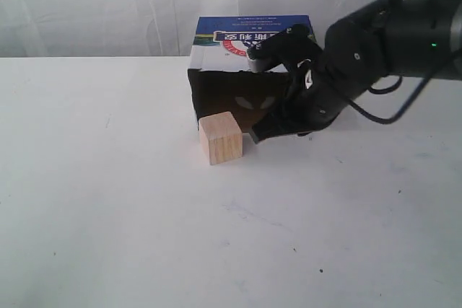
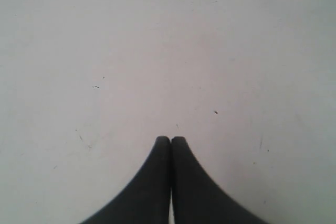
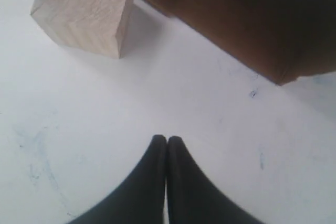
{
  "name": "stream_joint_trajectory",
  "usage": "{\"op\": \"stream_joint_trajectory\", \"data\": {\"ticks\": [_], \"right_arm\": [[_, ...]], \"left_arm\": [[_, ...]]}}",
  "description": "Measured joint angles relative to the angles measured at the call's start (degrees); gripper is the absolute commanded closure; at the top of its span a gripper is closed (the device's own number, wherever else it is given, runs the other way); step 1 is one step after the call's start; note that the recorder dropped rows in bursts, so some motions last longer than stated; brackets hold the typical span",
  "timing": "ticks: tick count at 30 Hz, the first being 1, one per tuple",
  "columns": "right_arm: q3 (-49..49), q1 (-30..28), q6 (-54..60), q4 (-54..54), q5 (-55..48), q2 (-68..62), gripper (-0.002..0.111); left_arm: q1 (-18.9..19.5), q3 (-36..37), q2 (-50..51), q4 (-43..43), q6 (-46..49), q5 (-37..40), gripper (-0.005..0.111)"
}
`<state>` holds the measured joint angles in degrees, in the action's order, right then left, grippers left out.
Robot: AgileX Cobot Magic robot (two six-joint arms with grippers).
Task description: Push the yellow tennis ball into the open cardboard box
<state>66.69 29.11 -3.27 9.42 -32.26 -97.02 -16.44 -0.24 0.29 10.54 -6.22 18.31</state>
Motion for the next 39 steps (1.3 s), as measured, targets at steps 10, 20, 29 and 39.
{"op": "stream_joint_trajectory", "data": {"ticks": [10, 20, 29, 39], "right_arm": [[-24.0, 0.0, -3.1, -1.1, 15.4, 21.7, 0.108], [-39.2, 0.0, -3.2, -3.3, 43.3, 24.6, 0.108], [-44.6, 0.0, -3.2, -3.3, 44.9, 33.8, 0.108], [-46.5, -0.6, -3.2, -3.4, 21.5, 57.8, 0.108]], "left_arm": [[0.0, 0.0, 0.0, 0.0, 0.0, 0.0, 0.107], [0.0, 0.0, 0.0, 0.0, 0.0, 0.0, 0.107], [0.0, 0.0, 0.0, 0.0, 0.0, 0.0, 0.107], [0.0, 0.0, 0.0, 0.0, 0.0, 0.0, 0.107]]}}
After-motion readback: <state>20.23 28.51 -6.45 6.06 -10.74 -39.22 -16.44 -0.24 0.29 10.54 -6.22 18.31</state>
